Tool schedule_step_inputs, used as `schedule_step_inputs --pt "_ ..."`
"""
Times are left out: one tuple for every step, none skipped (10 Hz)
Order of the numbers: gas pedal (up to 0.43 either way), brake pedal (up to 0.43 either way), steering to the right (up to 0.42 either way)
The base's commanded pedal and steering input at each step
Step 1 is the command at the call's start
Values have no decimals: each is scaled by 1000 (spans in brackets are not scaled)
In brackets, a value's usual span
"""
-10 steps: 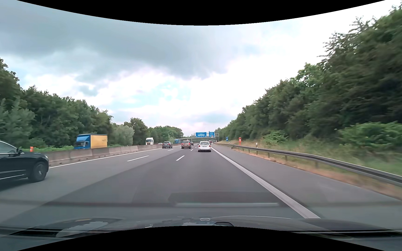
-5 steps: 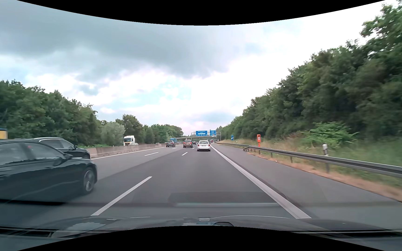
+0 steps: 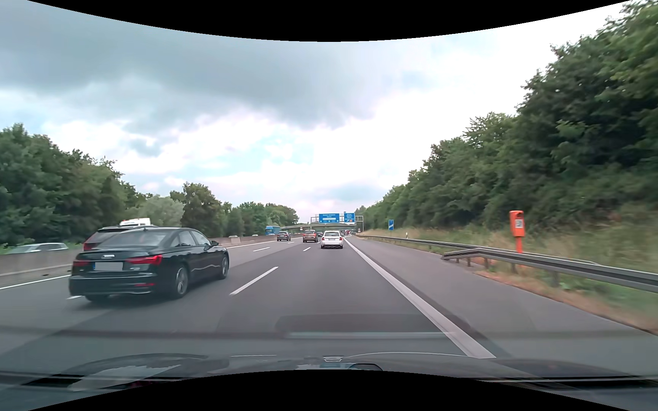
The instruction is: Follow the waypoints while adhering to traffic rules and regulations
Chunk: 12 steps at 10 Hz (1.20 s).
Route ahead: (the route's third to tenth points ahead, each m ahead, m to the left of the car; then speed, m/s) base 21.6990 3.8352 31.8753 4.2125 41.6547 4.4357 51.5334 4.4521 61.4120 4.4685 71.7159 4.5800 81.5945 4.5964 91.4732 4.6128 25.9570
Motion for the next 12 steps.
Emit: schedule_step_inputs --pt "79 0 -2" --pt "79 0 -2" --pt "79 0 -2" --pt "79 0 -2" --pt "79 0 -2" --pt "87 0 -2" --pt "87 0 -2" --pt "98 0 -2" --pt "98 0 -2" --pt "98 0 -2" --pt "98 0 -2" --pt "98 0 -2"
